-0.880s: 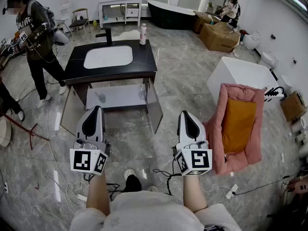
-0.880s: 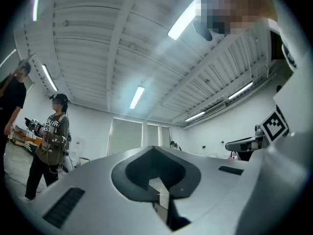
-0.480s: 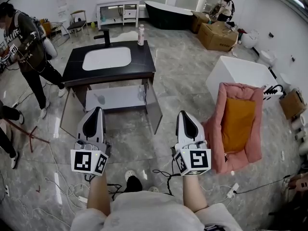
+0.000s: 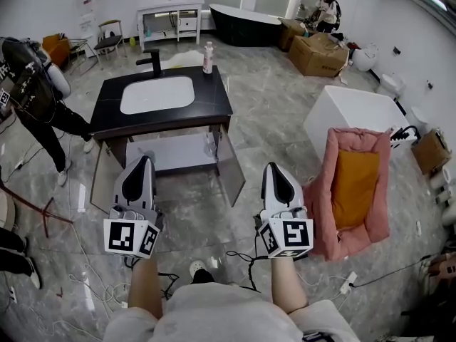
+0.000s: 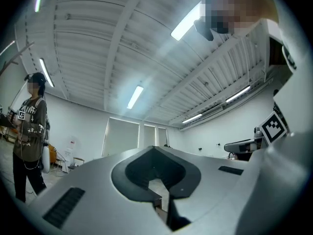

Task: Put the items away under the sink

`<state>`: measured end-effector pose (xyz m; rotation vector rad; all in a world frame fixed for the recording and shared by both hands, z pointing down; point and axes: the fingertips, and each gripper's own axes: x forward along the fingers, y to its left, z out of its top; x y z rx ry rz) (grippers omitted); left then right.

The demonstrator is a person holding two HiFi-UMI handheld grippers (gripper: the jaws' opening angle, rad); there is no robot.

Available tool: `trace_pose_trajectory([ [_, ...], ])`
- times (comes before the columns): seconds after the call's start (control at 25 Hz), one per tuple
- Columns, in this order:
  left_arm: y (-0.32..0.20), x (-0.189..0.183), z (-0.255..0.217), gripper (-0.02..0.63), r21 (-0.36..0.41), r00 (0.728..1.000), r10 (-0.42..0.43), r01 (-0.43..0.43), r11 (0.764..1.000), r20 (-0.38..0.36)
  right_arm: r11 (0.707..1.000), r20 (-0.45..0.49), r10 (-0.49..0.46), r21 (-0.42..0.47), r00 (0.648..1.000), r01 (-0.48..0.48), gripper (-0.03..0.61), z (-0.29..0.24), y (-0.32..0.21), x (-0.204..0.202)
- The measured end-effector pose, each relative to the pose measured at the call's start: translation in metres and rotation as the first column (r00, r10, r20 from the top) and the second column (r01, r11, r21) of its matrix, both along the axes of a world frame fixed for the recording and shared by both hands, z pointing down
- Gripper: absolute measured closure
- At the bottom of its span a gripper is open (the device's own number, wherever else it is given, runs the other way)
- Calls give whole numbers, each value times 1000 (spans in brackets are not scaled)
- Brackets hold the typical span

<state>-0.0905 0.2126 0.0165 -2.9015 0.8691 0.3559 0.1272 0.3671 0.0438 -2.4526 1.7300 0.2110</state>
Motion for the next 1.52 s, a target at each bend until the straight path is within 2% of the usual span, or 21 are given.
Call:
trace_pose_trajectory([
  [0.28,-39,3,-8,609,14,999,35,-35,999,-2,999,4,35,24,999,-36,566,-7,-31,-1],
  [0.6,-76,15,-3,609,3,999,43,-43,999,-11,999,6,45,-3,999,-44,566,2,-64,9],
  [0.96,-151,61,-1,609,13,1000,24,-24,1000,-7,1000,9,24,19,1000,-24,566,2,-147,64],
  [1.52,-269,169,-24,609,34,999,-12,13,999,-33,999,-14,-45,27,999,45,566,-19,-280,172],
])
